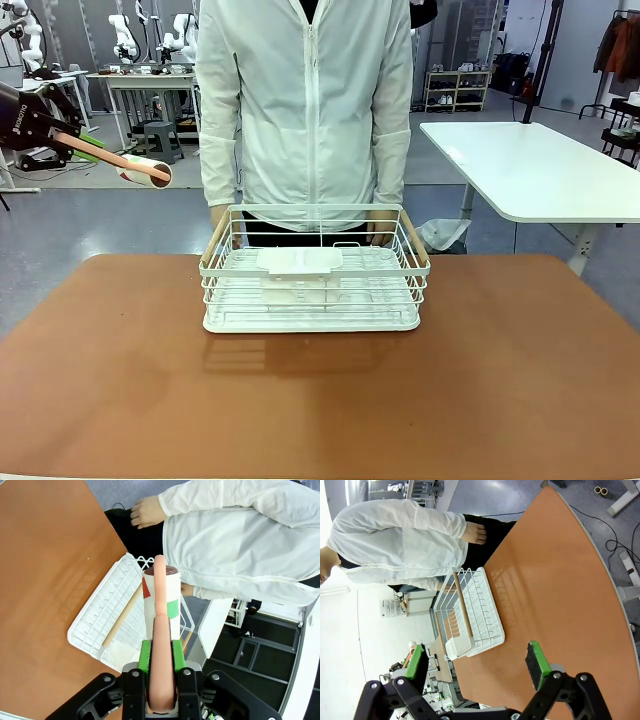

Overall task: Clean the table.
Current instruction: Clean the table with the Lint Roller when the human lifts the Dish drying rack.

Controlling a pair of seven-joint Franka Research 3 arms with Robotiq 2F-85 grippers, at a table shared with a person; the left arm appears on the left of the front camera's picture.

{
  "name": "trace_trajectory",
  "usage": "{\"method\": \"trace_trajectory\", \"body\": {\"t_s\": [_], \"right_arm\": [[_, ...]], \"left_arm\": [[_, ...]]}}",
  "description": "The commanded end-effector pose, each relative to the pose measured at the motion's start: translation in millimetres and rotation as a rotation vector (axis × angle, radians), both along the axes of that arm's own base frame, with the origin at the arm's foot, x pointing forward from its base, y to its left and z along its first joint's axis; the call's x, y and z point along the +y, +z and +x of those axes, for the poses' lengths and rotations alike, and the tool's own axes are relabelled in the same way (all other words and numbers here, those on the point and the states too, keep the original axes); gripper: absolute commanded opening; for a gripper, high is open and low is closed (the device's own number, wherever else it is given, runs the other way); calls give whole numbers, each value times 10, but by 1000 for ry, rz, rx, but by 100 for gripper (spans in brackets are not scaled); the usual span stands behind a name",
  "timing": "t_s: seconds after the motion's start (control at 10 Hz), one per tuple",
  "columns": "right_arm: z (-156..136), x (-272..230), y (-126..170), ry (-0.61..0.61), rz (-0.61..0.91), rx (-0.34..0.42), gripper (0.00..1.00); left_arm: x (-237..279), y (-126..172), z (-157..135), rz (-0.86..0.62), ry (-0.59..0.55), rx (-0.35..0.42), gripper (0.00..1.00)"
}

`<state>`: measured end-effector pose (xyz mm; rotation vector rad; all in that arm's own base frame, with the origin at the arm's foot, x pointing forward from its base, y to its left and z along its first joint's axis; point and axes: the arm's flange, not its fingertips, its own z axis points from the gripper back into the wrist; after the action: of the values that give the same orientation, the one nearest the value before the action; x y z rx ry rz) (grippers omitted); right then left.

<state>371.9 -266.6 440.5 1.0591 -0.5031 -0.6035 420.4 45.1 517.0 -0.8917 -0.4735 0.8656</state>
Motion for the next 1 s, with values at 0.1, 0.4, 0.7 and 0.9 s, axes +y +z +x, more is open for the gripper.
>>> {"method": "trace_trajectory", "body": {"t_s": [0.1, 0.4, 0.7, 0.9], "right_arm": [[-1, 2, 22, 3, 9, -22, 100], [-1, 2, 22, 3, 9, -22, 100], [-1, 2, 22, 3, 9, -22, 100], [-1, 2, 22, 3, 9, -22, 100]], "left_arm": [[0, 8, 0, -2, 1, -3, 1], [0, 8, 0, -2, 1, -3, 1], [0, 8, 0, -2, 1, -3, 1], [0, 8, 0, -2, 1, -3, 1]]}}
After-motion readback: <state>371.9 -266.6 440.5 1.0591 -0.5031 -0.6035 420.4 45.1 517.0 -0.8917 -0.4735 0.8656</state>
